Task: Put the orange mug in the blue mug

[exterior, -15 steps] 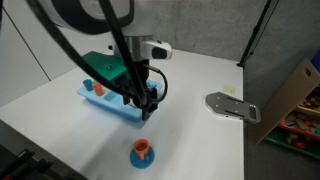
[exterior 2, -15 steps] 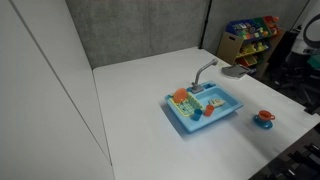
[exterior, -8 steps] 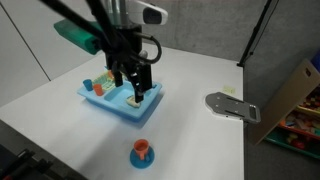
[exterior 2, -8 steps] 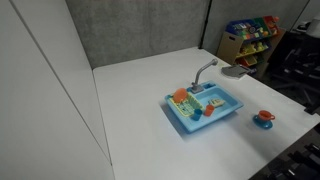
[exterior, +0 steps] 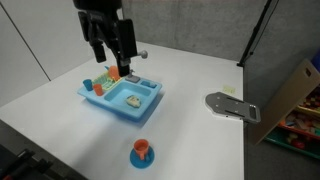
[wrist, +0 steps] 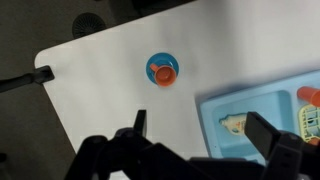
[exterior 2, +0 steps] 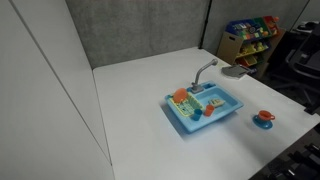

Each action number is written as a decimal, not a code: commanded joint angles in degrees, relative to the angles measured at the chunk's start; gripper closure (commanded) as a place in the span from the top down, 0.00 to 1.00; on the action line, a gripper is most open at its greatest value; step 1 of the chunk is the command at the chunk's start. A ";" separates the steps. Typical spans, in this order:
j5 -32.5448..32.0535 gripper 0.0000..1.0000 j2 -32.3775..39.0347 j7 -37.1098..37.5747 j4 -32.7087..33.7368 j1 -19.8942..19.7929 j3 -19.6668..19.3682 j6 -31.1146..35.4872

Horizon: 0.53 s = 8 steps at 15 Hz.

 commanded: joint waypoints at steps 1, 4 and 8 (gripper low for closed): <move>-1.91 1.00 -9.16 -0.95 -2.61 -0.97 1.48 -4.15; -1.99 1.00 -14.37 -3.49 -4.02 -0.50 1.79 -7.32; -1.79 1.00 -19.94 -6.26 -5.99 0.17 2.54 -10.07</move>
